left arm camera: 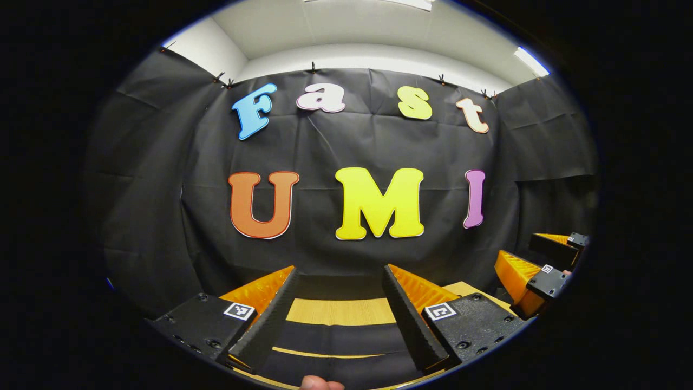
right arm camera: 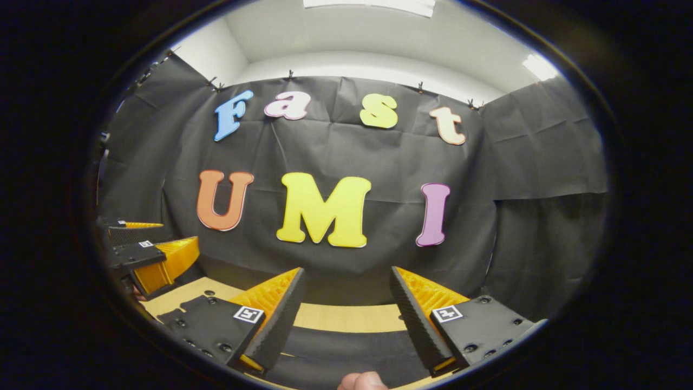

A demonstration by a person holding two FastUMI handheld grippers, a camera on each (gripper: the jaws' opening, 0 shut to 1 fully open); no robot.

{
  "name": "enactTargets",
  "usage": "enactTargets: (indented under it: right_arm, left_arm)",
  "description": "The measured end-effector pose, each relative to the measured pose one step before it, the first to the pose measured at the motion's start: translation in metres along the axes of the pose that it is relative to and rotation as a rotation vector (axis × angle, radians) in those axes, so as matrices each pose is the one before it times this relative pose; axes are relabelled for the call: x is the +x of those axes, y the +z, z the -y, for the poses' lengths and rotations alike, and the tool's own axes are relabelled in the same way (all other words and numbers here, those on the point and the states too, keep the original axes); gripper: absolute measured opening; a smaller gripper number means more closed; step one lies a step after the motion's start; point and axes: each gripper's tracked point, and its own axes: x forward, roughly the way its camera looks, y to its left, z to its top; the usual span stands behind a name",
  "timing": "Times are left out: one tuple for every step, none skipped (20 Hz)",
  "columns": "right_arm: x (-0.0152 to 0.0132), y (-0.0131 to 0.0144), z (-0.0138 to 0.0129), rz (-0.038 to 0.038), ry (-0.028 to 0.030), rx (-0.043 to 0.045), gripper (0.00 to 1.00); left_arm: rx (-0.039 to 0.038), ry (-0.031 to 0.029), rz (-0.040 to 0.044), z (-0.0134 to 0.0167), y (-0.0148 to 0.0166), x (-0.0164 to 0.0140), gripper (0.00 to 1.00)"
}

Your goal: Grasp the waist and the cuffs of the jeans and fold them to make the two legs overlap; first hold the waist and fold one-third of the jeans toward the cuffs, then hold the cuffs and fold the remaining one-third in the same direction to finish folding.

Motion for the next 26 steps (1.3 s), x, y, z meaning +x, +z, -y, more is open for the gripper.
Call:
enactTargets:
  right_arm:
    - [0.00211, 0.00046, -0.00108, 0.00134, 0.00474, 0.00200, 0.95]
    - [0.00167, -0.00059, -0.00024, 0.00118, 0.00156, 0.00043, 0.96]
    - [0.00103, 0.00051, -0.00026, 0.00209, 0.00156, 0.00258, 0.95]
    - [0.00126, -0.00121, 0.00076, 0.00153, -0.00144, 0.00432, 0.96]
    - [0.00076, 0.00023, 0.00107, 0.00094, -0.00120, 0.00340, 0.96]
    - [-0.00073, -0.00150, 0.00081, -0.00053, -0.00171, 0.00128, 0.96]
    - [0.00040, -0.00069, 0.00129, -0.00133, -0.00120, 0.00073, 0.95]
    - [0.00163, -0.00200, 0.00016, -0.00220, -0.00077, 0.00175, 0.95]
    - [0.00091, 0.00005, 0.00045, -0.00114, -0.00111, 0.00234, 0.96]
    - [0.00064, -0.00072, 0.00095, -0.00068, -0.00230, 0.00177, 0.95]
    - [0.00040, 0.00016, 0.00135, -0.00025, -0.00212, 0.00129, 0.95]
    - [-0.00009, -0.00068, 0.00099, 0.00010, -0.00099, -0.00026, 0.95]
    - [0.00077, -0.00052, 0.00067, -0.00225, -0.00074, -0.00075, 0.95]
    - [0.00137, -0.00180, 0.00118, -0.00304, -0.00050, -0.00067, 0.95]
    - [0.00146, -0.00110, 0.00232, -0.00375, -0.00311, 0.00254, 0.95]
    - [0.00242, -0.00159, 0.00449, -0.00636, -0.00848, 0.00185, 0.95]
    - [0.00236, 0.00052, 0.00567, -0.00226, -0.01059, 0.00100, 0.95]
    - [0.00195, -0.00048, 0.00765, -0.00183, -0.01461, -0.00010, 0.95]
    - [0.00165, -0.00094, 0.00794, -0.00255, -0.01219, 0.00150, 0.95]
    - [0.00088, -0.00287, 0.00755, -0.00910, -0.01230, 0.00201, 0.95]
    - [0.00159, -0.00394, 0.00802, -0.01166, -0.01057, 0.00408, 0.95]
    - [0.00099, -0.00561, 0.00927, -0.01287, -0.01027, 0.00177, 0.95]
    - [0.00213, -0.00570, 0.01133, -0.01487, -0.01655, 0.00226, 0.95]
    - [0.00134, -0.00636, 0.00858, -0.01557, -0.00907, 0.00742, 0.95]
    - [0.00202, -0.00784, 0.00859, -0.02719, -0.00202, 0.00815, 0.95]
    - [0.00275, -0.01085, 0.01062, -0.02977, -0.00484, -0.00366, 0.99]
  left_arm:
    - [0.00068, 0.00144, -0.00096, 0.00021, 0.00150, 0.00040, 0.98]
    - [-0.00056, 0.00065, 0.00109, 0.00010, -0.00088, 0.00058, 0.98]
    - [0.00388, 0.00656, 0.00196, -0.00170, 0.00127, 0.00012, 1.00]
    - [0.00384, 0.00779, 0.00437, -0.00098, 0.00136, -0.00069, 1.00]
    - [0.00144, 0.00168, 0.00181, 0.00109, -0.00098, 0.00130, 0.98]
    - [-0.00126, 0.00400, 0.00060, 0.00038, -0.00069, -0.00015, 0.98]
    - [-0.00134, 0.00053, -0.00060, 0.00131, -0.00033, -0.00035, 0.98]
    - [0.00059, 0.00051, -0.00204, -0.00125, -0.00019, 0.00130, 0.98]
    - [0.00120, 0.00220, 0.00103, -0.00056, 0.00212, 0.00056, 1.00]
    - [0.00013, 0.00077, 0.00121, 0.00005, -0.00084, 0.00007, 0.98]
    - [0.00082, 0.00148, 0.00103, 0.00040, -0.00005, 0.00032, 0.98]
    - [-0.00044, -0.00049, -0.00138, 0.00002, -0.00071, 0.00062, 1.00]
    - [-0.00061, -0.00218, -0.00208, 0.00030, -0.00141, 0.00003, 0.98]
    - [-0.00011, 0.00005, -0.00043, -0.00121, 0.00073, 0.00053, 1.00]
    - [-0.00134, -0.00072, 0.00128, -0.00096, -0.00023, 0.00061, 0.98]
    - [-0.00001, -0.00217, 0.00261, 0.00005, -0.00130, 0.00015, 0.98]
    - [0.00070, 0.00064, 0.00645, -0.00113, 0.00014, 0.00008, 0.98]
    - [0.00006, 0.00032, 0.00184, -0.00042, -0.00145, 0.00074, 0.98]
    - [-0.00172, -0.00303, -0.00281, -0.00012, -0.00198, 0.00203, 0.98]
    - [-0.00155, 0.00025, -0.00378, -0.00254, -0.00339, 0.00138, 0.98]
    - [-0.00238, -0.00225, -0.00785, -0.00172, -0.00374, 0.00229, 1.00]
    - [-0.00562, 0.00055, -0.01334, -0.00347, -0.00576, 0.00307, 1.00]
    - [-0.00720, 0.01019, -0.01769, -0.00532, -0.00651, 0.00140, 0.98]
    - [-0.01149, 0.01102, -0.01957, -0.00729, -0.00791, 0.00421, 0.98]
    - [-0.01443, 0.01284, -0.02021, -0.00715, -0.00713, 0.00398, 0.98]
    - [-0.01797, 0.01207, -0.02153, -0.00931, -0.00844, 0.00349, 0.98]
